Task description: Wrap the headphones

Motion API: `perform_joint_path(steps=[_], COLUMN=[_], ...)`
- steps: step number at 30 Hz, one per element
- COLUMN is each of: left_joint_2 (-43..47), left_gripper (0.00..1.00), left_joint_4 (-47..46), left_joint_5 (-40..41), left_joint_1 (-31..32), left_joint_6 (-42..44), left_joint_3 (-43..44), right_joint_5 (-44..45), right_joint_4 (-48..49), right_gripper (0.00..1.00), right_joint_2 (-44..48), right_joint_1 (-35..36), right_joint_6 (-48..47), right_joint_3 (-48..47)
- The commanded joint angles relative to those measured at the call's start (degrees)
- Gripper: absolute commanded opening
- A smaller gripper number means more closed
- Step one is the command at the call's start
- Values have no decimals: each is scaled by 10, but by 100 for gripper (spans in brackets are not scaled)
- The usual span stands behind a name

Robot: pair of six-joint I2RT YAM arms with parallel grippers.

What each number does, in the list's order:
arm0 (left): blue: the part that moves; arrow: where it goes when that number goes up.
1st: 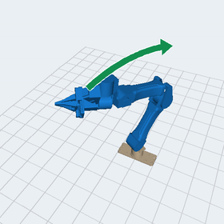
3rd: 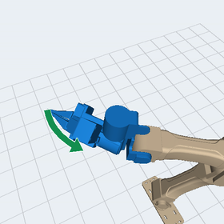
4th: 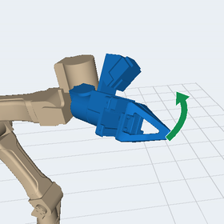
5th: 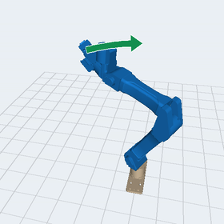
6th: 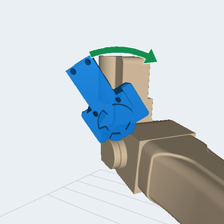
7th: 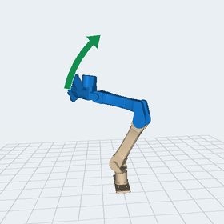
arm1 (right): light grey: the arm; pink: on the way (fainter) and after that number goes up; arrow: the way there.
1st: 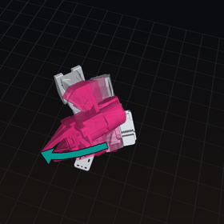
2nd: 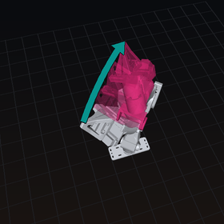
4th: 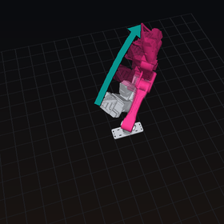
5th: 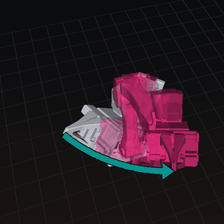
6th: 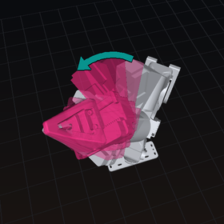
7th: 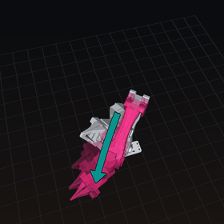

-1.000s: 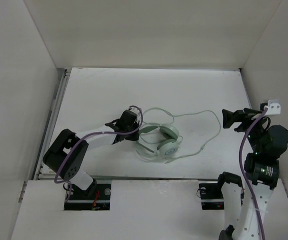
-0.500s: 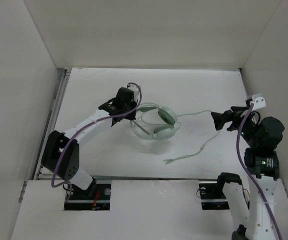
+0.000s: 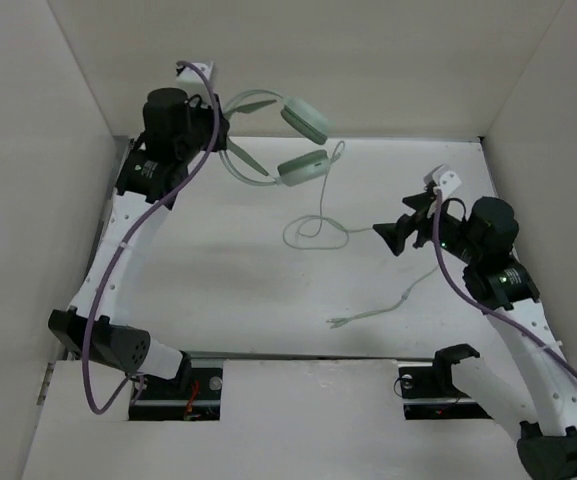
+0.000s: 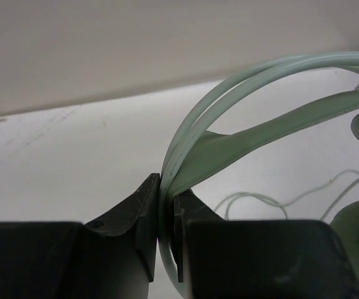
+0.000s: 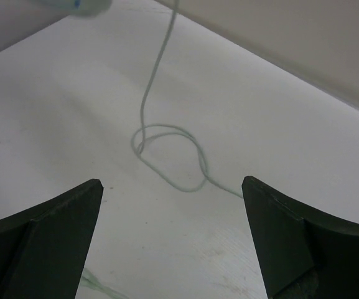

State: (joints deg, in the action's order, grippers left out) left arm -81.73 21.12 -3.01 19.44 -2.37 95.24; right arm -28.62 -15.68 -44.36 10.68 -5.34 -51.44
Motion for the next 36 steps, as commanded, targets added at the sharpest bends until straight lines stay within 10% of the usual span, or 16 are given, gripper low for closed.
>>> perform_joint_path(steps=[1,16,36], left_joint_2=[30,42,38], left_gripper=[0,0,0], left_joint_4=[-3,23,15], left_joint_5=[-45,-134,-219], left_joint_1=[-34,-114,-181], left_joint_6=[-28,-100,-212], left_joint_3=[100,220,288], right_joint_5=[19,194,205], right_joint_4=[88,514,598], right_gripper=[100,100,100], right_joint_2=[-41,-288,-540], right_joint_1=[80,272,270], right_joint_6=[-61,-23,83], right_joint_3=[-24,-81,-253])
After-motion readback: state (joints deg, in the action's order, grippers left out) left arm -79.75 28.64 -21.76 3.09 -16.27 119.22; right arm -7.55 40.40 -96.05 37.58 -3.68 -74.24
